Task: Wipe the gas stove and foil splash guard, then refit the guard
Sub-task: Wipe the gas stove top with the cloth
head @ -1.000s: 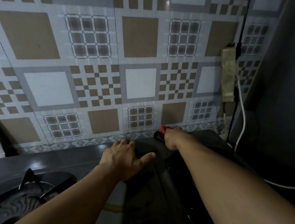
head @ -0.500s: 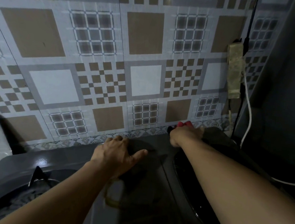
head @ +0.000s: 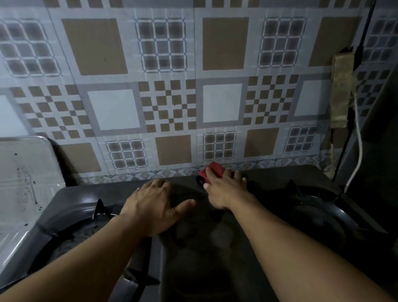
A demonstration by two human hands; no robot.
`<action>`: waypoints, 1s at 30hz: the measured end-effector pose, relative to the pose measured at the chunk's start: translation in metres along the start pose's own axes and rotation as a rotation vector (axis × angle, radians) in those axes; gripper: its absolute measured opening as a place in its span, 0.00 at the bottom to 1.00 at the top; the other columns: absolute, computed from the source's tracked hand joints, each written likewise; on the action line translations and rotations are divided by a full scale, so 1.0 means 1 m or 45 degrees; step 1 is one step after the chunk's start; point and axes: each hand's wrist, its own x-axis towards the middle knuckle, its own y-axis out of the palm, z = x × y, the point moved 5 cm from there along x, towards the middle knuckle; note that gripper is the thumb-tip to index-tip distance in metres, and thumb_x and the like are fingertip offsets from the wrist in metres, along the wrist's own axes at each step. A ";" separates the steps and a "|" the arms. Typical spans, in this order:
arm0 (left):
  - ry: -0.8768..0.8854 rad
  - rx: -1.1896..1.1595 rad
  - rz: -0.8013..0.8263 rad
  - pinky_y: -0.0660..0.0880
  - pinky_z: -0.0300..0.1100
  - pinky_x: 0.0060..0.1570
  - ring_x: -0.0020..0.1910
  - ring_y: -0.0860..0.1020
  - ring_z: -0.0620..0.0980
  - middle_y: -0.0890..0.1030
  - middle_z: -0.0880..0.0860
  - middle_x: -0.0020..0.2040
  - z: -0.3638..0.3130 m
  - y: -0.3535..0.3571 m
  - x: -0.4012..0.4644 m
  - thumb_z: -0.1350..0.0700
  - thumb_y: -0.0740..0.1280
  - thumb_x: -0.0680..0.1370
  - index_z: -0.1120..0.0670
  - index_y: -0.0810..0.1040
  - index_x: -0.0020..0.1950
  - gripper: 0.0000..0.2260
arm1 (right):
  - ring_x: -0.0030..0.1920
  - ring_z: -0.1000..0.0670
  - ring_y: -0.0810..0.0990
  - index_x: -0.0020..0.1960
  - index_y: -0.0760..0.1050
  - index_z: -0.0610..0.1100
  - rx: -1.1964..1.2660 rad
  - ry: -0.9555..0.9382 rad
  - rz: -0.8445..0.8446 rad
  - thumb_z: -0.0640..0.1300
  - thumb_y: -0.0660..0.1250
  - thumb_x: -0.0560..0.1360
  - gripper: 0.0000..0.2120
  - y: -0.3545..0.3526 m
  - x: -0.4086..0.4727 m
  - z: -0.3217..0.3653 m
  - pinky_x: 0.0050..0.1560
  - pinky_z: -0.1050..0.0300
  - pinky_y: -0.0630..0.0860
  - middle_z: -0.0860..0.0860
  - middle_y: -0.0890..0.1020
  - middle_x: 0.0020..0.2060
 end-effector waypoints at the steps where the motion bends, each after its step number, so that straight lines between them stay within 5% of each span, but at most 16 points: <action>1: -0.004 0.010 -0.008 0.66 0.52 0.70 0.71 0.68 0.55 0.69 0.55 0.73 0.004 -0.002 -0.004 0.23 0.48 0.71 0.51 0.68 0.72 0.42 | 0.75 0.32 0.48 0.78 0.44 0.56 -0.013 -0.054 0.006 0.54 0.51 0.81 0.28 0.002 -0.003 0.009 0.74 0.33 0.45 0.39 0.49 0.77; 9: 0.038 -0.004 -0.039 0.66 0.53 0.69 0.70 0.70 0.56 0.71 0.56 0.72 0.012 -0.004 -0.035 0.22 0.43 0.69 0.48 0.65 0.75 0.44 | 0.77 0.35 0.43 0.78 0.47 0.60 -0.086 -0.515 0.070 0.47 0.60 0.80 0.32 0.021 -0.029 0.070 0.74 0.38 0.40 0.45 0.44 0.79; 13: 0.031 -0.078 -0.097 0.71 0.52 0.63 0.63 0.75 0.53 0.76 0.51 0.64 0.012 -0.002 -0.043 0.19 0.41 0.67 0.45 0.73 0.66 0.43 | 0.78 0.37 0.41 0.78 0.54 0.55 -0.123 -0.603 0.119 0.44 0.61 0.79 0.31 0.036 -0.041 0.078 0.75 0.39 0.40 0.47 0.45 0.79; 24: -0.003 -0.052 -0.073 0.76 0.52 0.55 0.56 0.78 0.54 0.79 0.51 0.59 0.001 -0.007 -0.073 0.19 0.40 0.67 0.44 0.76 0.63 0.43 | 0.78 0.42 0.39 0.78 0.49 0.59 -0.022 -0.544 0.093 0.51 0.53 0.82 0.27 0.034 -0.096 0.047 0.76 0.45 0.37 0.49 0.44 0.80; 30: -0.008 -0.034 -0.015 0.72 0.50 0.61 0.65 0.74 0.54 0.75 0.53 0.67 -0.010 -0.008 -0.088 0.28 0.50 0.75 0.49 0.71 0.69 0.33 | 0.78 0.38 0.41 0.78 0.47 0.57 0.014 -0.272 0.039 0.50 0.51 0.83 0.26 0.023 -0.097 0.012 0.75 0.40 0.39 0.46 0.46 0.79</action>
